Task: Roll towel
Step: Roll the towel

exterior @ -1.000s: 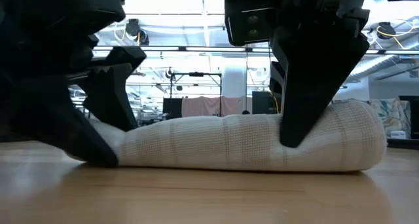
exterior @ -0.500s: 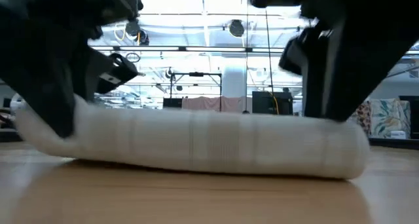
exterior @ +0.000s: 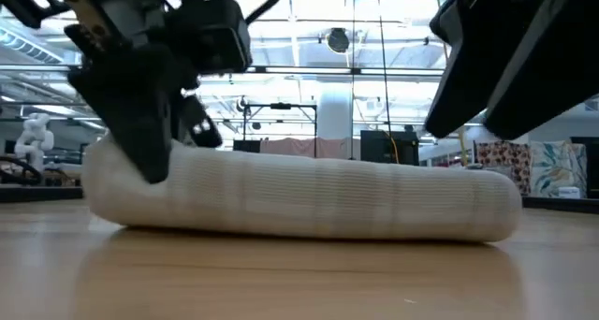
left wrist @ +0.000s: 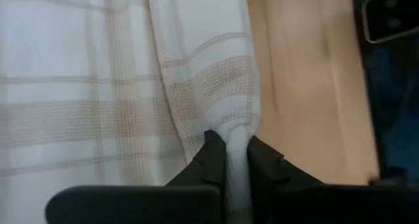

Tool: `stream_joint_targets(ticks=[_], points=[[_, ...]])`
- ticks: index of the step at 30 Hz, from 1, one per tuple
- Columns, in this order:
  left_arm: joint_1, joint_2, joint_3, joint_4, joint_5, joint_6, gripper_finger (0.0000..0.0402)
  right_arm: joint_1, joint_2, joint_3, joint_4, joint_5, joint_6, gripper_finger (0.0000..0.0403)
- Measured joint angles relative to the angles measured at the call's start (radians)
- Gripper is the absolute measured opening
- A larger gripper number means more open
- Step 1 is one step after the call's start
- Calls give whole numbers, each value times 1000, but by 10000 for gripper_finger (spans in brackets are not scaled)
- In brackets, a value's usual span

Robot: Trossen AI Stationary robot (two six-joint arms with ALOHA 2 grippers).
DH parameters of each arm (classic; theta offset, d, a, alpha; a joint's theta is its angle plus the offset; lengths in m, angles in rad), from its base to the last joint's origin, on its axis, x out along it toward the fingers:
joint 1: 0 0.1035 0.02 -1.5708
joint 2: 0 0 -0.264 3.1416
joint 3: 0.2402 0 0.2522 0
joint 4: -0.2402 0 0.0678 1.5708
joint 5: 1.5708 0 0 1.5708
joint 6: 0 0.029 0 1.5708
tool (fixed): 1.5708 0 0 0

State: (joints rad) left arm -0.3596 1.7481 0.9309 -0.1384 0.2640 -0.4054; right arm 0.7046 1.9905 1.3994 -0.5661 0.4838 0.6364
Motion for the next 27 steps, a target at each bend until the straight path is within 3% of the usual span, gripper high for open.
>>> stream_joint_targets(ticks=[7,17,21,27], points=[[70,1,-109,187,191,-9,28,-56,22,0,-94,12,-40,272],[123,0,-155,208,219,-27,32,-164,49,0,-71,-184,-140,249],[124,0,-155,208,219,-27,32,-200,55,0,-66,-258,-151,210],[117,0,-155,209,163,-33,62,-231,54,0,-60,-360,-151,102]])
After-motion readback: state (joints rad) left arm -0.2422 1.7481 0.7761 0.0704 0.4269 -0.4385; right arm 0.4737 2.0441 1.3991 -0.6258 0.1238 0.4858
